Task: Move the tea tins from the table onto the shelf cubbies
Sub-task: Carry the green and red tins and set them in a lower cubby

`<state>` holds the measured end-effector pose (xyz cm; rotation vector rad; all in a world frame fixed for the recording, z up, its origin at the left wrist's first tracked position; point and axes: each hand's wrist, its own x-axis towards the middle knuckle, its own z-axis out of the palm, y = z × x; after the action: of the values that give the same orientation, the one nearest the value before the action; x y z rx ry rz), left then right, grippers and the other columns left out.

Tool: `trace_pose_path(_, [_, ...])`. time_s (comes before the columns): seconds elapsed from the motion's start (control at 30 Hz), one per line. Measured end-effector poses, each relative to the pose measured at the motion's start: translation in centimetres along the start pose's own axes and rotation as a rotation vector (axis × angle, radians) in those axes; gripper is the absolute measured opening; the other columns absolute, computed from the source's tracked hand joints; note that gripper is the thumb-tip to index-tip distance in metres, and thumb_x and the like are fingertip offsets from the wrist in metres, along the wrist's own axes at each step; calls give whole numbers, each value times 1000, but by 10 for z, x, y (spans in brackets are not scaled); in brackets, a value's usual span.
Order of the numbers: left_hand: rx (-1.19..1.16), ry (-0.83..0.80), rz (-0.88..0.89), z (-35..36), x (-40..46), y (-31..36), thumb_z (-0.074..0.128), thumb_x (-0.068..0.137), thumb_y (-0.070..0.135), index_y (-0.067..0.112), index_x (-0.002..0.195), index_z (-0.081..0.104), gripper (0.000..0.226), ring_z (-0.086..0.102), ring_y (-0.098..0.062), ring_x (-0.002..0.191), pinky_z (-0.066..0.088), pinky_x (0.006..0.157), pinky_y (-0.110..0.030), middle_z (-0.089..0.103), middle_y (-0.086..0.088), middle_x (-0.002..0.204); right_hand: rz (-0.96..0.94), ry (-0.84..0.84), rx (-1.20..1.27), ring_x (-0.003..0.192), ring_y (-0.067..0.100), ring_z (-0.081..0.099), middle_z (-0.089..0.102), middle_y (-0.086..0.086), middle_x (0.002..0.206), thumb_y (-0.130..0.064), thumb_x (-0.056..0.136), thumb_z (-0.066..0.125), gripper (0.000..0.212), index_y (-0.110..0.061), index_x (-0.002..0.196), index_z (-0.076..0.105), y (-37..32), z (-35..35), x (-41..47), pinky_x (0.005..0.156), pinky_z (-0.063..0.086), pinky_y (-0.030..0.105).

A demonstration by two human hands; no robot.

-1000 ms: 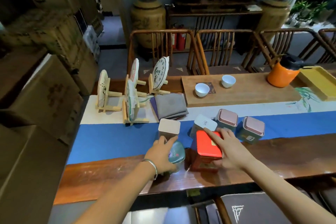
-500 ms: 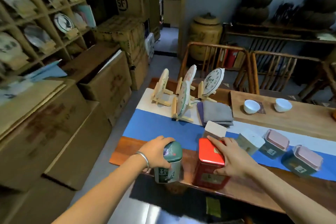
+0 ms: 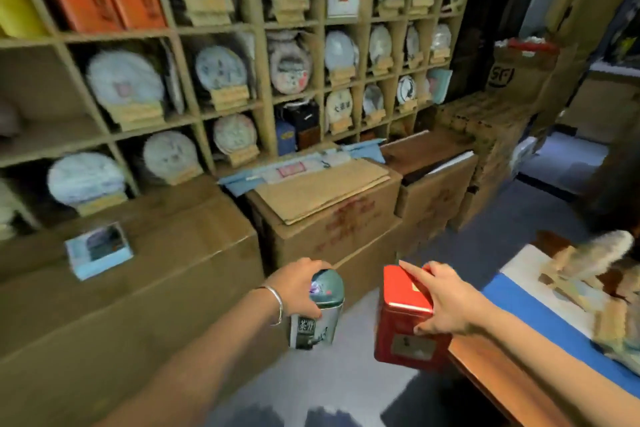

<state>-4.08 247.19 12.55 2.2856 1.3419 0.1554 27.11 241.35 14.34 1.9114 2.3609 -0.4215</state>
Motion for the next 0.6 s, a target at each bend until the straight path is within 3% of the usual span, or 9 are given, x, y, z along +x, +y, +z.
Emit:
trace_pose_path(0.1, [-17,96,-116,-49,-45,-62,84,55,34,26,129,50,82,56,-19,101,50,84,-28,57,1,114,-145,-11,-61,121,23,33,33,2,127,-70,55,67,121,-41,149,-3,-74,-18,60,96,44,38])
trace_pose_path(0.27, [-101,275,-339,-123,-122,-145,87,53,34,26,121,55,75,58,-13,90,45,70,-21,60,10,103,-360,-3,-52,122,26,38,39,4,126,-72,51,70,121,-41,148,5,-192,-51,142,99,41,36])
trace_pose_path(0.4, [-78,401,-437,-182,-176,-193,88,50,37,30,125,53,83,58,-10,90,43,67,-15,58,15,102,-532,-18,-22,107,14,44,41,-6,118,-72,47,73,121,-46,146,7,-276,-79,199,90,45,31])
trace_pose_path(0.6, [4,476,-595,-256,-221,-259,86,54,45,30,132,46,89,56,-14,96,45,72,-20,57,8,111,-746,-24,-49,111,11,37,34,-12,115,-74,45,73,125,-47,147,5,-384,-118,278,88,41,31])
